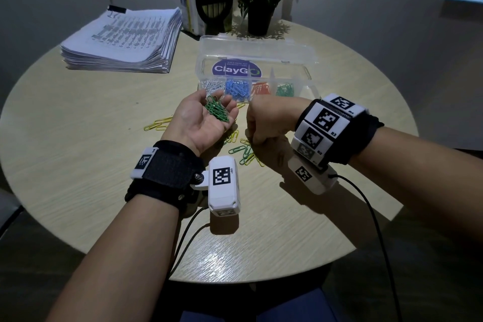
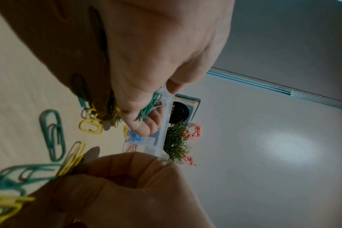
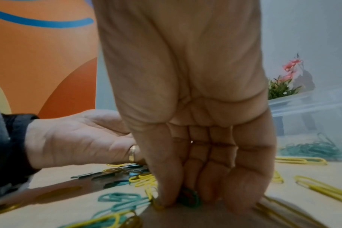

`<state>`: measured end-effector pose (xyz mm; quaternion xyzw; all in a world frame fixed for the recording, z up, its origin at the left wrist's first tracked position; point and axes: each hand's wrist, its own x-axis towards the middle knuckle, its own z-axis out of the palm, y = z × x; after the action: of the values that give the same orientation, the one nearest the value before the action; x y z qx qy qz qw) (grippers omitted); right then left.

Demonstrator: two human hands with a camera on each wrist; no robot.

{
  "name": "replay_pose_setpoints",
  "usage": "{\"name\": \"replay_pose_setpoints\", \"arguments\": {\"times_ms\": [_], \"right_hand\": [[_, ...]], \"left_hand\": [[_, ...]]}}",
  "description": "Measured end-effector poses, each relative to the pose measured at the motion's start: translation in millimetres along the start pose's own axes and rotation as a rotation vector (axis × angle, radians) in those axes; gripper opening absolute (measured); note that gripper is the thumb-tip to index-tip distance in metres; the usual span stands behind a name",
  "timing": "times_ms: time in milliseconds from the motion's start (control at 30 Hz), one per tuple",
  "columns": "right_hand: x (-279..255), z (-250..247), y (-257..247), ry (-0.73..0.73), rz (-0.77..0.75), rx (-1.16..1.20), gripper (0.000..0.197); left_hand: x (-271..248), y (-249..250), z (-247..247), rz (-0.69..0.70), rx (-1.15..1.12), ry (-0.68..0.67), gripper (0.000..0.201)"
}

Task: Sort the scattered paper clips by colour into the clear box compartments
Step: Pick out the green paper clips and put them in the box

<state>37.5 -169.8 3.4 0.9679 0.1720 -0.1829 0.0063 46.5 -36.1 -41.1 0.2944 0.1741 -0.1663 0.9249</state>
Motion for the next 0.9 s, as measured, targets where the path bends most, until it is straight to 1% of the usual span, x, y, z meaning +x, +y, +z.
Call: {"name": "replay_pose_setpoints", "arguments": {"times_ms": [100,200,267,367,467,567,800,900], "right_hand": [[-0.6,-2.5,4.1,-0.016,0.048,0.066,0.025],[0.0,-7.1,10.1,0.014,0.101,0.162,0.026],[-0.9,-8.8,11.9,0.020,0.109,0.174,0.027],[-1.3,-6.7,10.2,0.006,0.091,0.174,0.024],[-0.6,-1.8,6.4,-0.010,0.047,0.083,0.027],[-0.1,1.2,4.1,-0.023,0.040,0.030,0.028],[-2.2,4.7,2.0,0.003,0.014,0.041,0.023],[-3.1,0.4,1.7,0.022,0.002,0.086,0.017]], "left_hand": [[-0.1,0.5,0.1,0.002,-0.002,-0.004,0.041],[0.2,0.3,0.4,0.003,-0.005,0.001,0.041],[-0.1,0.2,0.9,0.004,-0.004,0.003,0.041],[-0.6,0.5,1.2,0.002,-0.013,0.001,0.042],[0.3,1.0,1.0,0.007,-0.015,0.002,0.042],[1.2,0.5,0.8,0.008,-0.009,0.007,0.042],[-0.1,0.6,-0.3,0.000,0.014,-0.003,0.040],[0.0,0.6,-0.1,0.001,0.031,-0.002,0.039]]}}
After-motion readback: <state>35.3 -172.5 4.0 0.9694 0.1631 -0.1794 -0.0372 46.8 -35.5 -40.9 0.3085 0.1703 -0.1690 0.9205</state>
